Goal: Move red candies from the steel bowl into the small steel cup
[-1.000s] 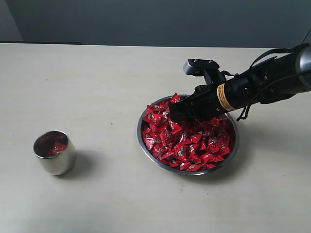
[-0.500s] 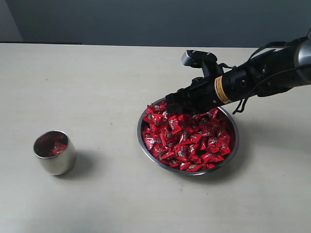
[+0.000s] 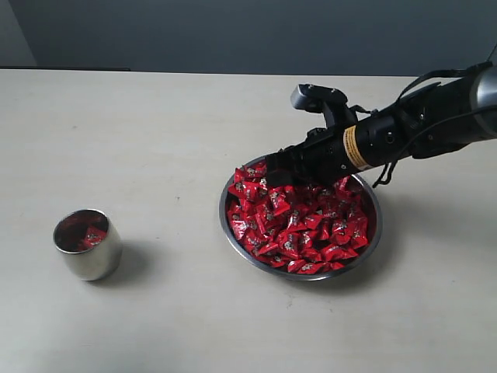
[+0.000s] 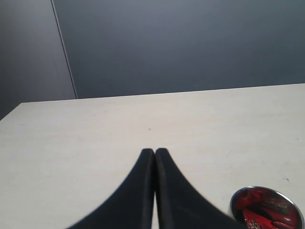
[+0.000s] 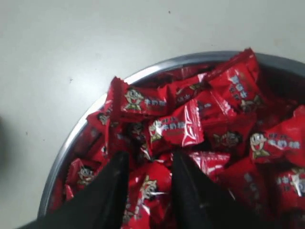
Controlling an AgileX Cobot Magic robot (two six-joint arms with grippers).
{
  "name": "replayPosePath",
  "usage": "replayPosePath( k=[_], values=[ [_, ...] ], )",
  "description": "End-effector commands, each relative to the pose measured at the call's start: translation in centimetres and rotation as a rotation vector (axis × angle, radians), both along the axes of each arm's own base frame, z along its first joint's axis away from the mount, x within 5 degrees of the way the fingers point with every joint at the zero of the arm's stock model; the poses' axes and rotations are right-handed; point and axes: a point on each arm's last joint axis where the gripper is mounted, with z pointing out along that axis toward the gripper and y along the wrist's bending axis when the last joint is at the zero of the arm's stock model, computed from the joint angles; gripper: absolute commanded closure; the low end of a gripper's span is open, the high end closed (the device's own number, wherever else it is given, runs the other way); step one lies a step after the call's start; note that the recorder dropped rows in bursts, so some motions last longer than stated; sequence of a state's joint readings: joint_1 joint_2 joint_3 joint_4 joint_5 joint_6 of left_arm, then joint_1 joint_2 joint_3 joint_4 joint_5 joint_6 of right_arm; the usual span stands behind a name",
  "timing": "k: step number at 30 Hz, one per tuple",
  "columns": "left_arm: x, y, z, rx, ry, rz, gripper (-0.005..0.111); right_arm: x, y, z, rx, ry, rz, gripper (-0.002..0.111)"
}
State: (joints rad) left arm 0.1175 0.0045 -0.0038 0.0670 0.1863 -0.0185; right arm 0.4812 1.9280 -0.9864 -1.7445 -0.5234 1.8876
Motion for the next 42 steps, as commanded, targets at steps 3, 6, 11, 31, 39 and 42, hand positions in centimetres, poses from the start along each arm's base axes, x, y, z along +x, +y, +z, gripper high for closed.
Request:
replayPosePath(
  k=[3,6,11,31,39,42],
  values=[
    [0.0,0.0,0.0,0.001,-0.008,0.0,0.106,-0.5,-0.5,-0.8,-0.025,0.015,-0.005,0.077],
    [0.0,0.0,0.0,0.001,-0.008,0.0,0.106,-0.4,-0.5,-0.8,-0.031,0.01,-0.012,0.077],
    [0.0,0.0,0.0,0.001,-0.008,0.0,0.106,-0.3,-0.6,-0.8,-0.038,0.004,-0.019,0.077],
    [0.0,0.0,0.0,0.001,-0.008,0.0,0.106,-1.8,-0.8,4.9,0.068,-0.099,0.024,0.077],
    [0.0,0.0,-0.1,0.001,-0.006,0.0,0.106,-4.2,-3.4,3.2,-0.056,-0.112,-0.056,0.077],
    [0.0,0.0,-0.1,0.001,-0.006,0.0,0.106,-5.1,-3.5,3.0,-0.032,-0.055,-0.059,0.077]
  ],
)
